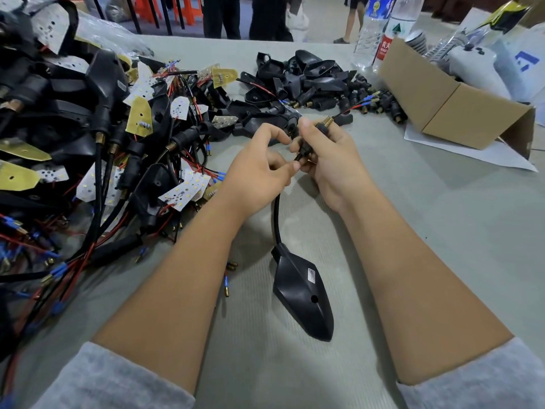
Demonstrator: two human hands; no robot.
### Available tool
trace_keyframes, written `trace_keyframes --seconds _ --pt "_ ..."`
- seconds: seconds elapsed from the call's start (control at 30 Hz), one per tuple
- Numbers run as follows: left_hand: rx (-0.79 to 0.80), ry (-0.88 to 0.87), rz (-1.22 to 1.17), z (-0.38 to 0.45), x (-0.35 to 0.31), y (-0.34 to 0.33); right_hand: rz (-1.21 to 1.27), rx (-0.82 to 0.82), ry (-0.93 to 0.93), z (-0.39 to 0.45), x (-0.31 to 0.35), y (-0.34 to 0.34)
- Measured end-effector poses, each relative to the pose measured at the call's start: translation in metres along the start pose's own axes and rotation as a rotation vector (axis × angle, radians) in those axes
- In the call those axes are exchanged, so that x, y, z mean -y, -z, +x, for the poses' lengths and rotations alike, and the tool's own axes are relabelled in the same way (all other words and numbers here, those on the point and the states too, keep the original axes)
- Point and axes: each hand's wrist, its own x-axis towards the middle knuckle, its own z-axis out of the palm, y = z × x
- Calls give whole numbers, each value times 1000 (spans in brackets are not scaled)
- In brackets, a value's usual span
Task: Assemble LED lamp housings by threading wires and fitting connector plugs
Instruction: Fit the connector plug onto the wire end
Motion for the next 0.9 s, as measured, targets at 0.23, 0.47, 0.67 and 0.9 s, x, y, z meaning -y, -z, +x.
trace_keyframes --seconds 0.23,0.47,0.67,0.9 --pt "-58 -1 -149 1 0 2 -25 -44 -97 4 -1 -1" --pt "-159 110 -381 2 -3 3 82 -10 -122 4 2 2" --pt "-143 101 -310 3 -3 2 102 -29 -123 4 2 2" --pt "-145 52 -337 2 -1 5 -103 -33 -74 2 0 -3"
